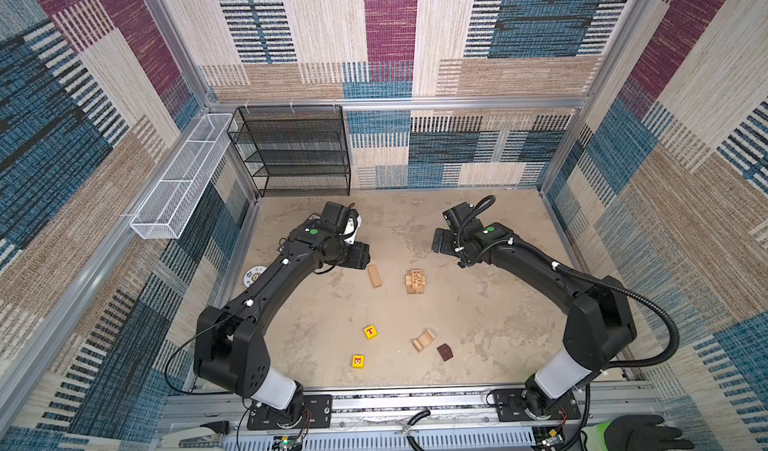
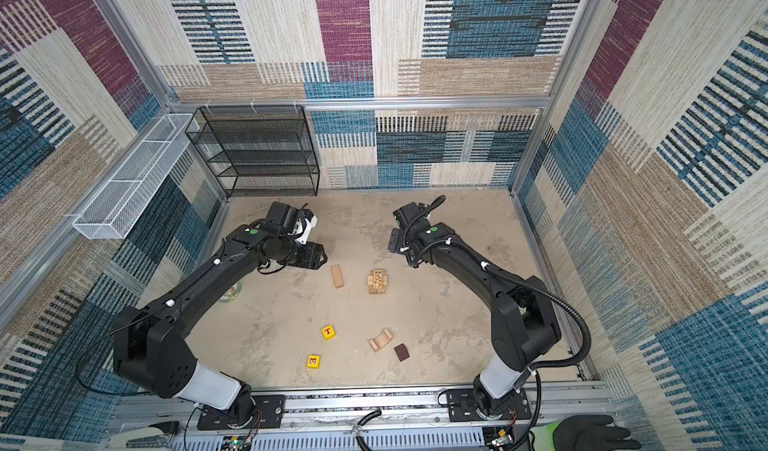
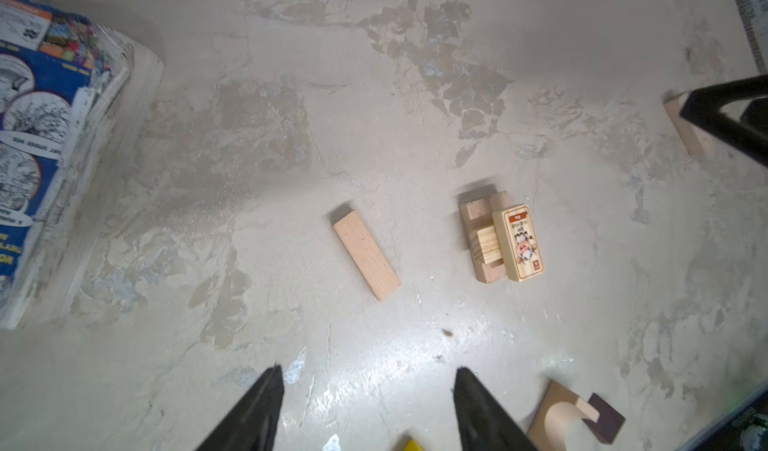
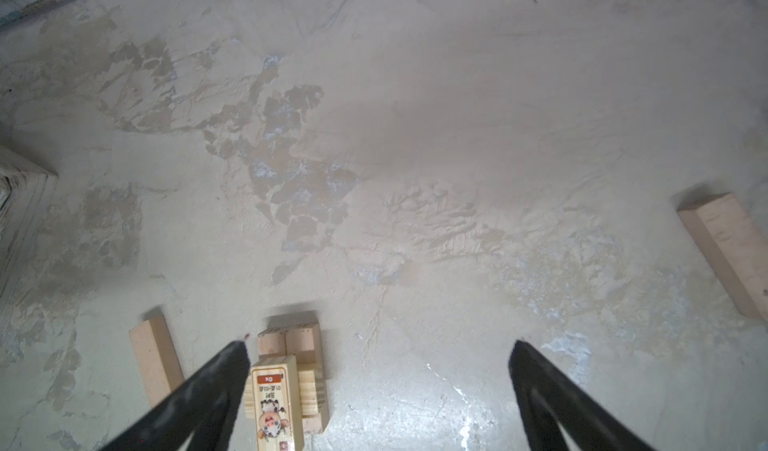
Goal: Build the wood block tower
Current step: 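Move the left gripper toward the loose pine block while the right gripper withdraws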
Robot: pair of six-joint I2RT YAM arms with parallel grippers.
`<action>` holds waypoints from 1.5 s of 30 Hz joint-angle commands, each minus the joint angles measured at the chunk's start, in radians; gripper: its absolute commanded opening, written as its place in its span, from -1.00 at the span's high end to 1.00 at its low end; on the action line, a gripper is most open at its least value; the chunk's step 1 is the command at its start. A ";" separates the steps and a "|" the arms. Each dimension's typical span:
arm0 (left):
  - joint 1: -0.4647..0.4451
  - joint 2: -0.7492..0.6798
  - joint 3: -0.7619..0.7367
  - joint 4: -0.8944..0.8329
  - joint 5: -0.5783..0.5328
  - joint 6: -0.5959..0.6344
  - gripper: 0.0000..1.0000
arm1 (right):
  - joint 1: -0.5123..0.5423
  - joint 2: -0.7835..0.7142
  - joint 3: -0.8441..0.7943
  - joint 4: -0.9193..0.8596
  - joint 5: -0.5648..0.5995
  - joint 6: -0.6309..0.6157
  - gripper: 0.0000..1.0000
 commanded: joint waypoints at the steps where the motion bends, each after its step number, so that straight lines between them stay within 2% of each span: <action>1: -0.003 0.027 0.009 -0.002 0.003 -0.100 -0.39 | -0.040 -0.028 -0.026 0.056 -0.046 0.017 -1.00; 5: -0.006 0.065 0.002 -0.001 0.011 -0.153 -0.39 | -0.059 -0.047 -0.070 0.118 -0.100 0.008 -0.98; 14: -0.038 0.138 0.001 0.001 0.035 -0.187 -0.37 | -0.061 -0.045 -0.116 0.195 -0.224 -0.026 -0.71; 16: -0.046 0.166 0.009 0.000 0.036 -0.185 -0.35 | -0.060 -0.056 -0.133 0.211 -0.228 -0.030 -0.67; 19: -0.054 0.206 0.023 -0.001 0.045 -0.182 -0.19 | -0.061 -0.082 -0.163 0.232 -0.228 -0.027 -0.63; 25: -0.071 0.279 0.055 0.001 0.041 -0.184 -0.11 | -0.061 -0.124 -0.214 0.248 -0.198 -0.045 -0.60; 30: -0.078 0.314 0.073 0.001 0.024 -0.189 -0.10 | -0.061 -0.132 -0.238 0.257 -0.222 -0.053 -0.55; 34: -0.083 0.348 0.084 -0.003 0.019 -0.194 -0.09 | -0.061 -0.128 -0.251 0.275 -0.270 -0.053 -0.27; 39: -0.086 0.370 0.085 -0.010 -0.013 -0.199 -0.09 | -0.060 -0.124 -0.276 0.308 -0.369 -0.042 -0.09; 43: -0.086 0.389 0.097 -0.010 -0.013 -0.196 -0.08 | -0.060 -0.129 -0.285 0.302 -0.358 -0.044 -0.09; 45: -0.086 0.396 0.107 -0.013 -0.022 -0.186 -0.02 | -0.061 -0.134 -0.299 0.315 -0.369 -0.033 -0.09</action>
